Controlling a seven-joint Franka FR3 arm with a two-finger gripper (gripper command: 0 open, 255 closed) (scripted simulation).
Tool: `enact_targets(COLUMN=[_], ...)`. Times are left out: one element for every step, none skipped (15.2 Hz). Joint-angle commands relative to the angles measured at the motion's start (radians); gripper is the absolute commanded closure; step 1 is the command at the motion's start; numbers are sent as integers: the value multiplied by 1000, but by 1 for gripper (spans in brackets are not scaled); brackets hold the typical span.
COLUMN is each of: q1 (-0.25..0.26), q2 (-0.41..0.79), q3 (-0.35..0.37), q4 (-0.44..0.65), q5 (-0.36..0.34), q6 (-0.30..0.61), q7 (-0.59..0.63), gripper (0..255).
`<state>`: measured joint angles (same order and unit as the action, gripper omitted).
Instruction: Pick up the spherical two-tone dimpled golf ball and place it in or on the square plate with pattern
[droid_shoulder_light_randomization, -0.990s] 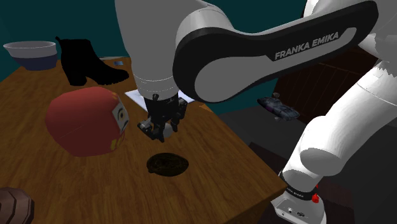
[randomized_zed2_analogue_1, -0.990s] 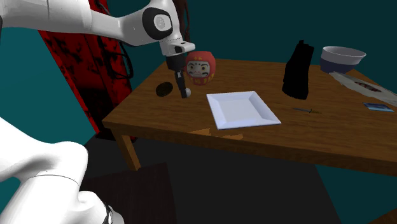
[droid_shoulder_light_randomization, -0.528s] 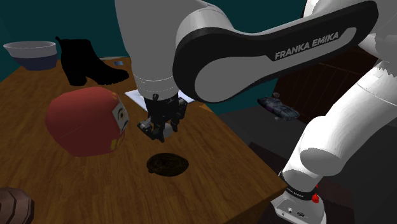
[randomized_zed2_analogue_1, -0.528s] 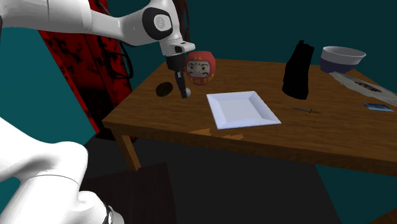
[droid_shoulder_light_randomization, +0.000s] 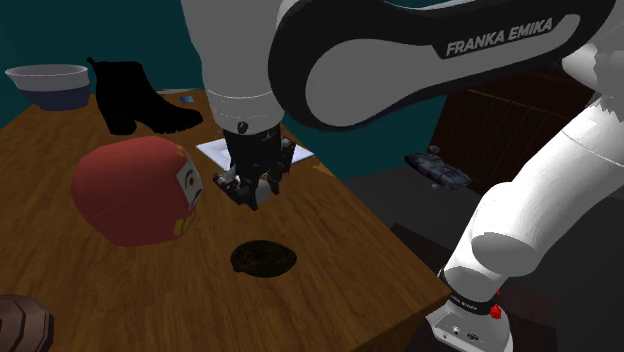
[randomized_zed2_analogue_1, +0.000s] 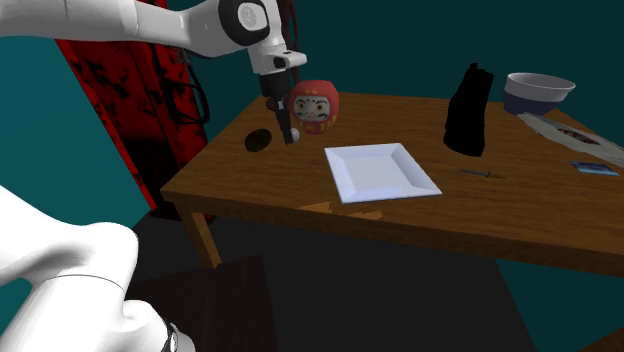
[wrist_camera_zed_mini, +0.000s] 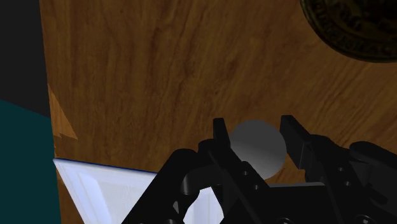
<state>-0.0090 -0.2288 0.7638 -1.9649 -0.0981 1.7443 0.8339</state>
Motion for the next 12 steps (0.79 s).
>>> enact_targets(q1=[-1,-2,-2,-3,-4,-4,-5,-6,-7,-7,-8,-17], q2=[0,0,1,2,3,4,6,8,10,13,14,19], q3=[-1,-2,-3,-3,-3,-4,-4,-3,-3,-3,-2,-15], q4=[28,41,55,69,83,98,112,128,143,158,161,162], q5=[0,0,0,-1,-2,-3,-4,-5,-7,-8,-9,-16], q6=[-28,-41,-54,-67,-80,-93,-107,-120,-133,-147,-149,-142], q7=[-5,-7,-10,-12,-14,-16,-18,-19,-21,-22,-22,-42], gripper=[255,255,255,255,255,255,255,255,255,255,255,255])
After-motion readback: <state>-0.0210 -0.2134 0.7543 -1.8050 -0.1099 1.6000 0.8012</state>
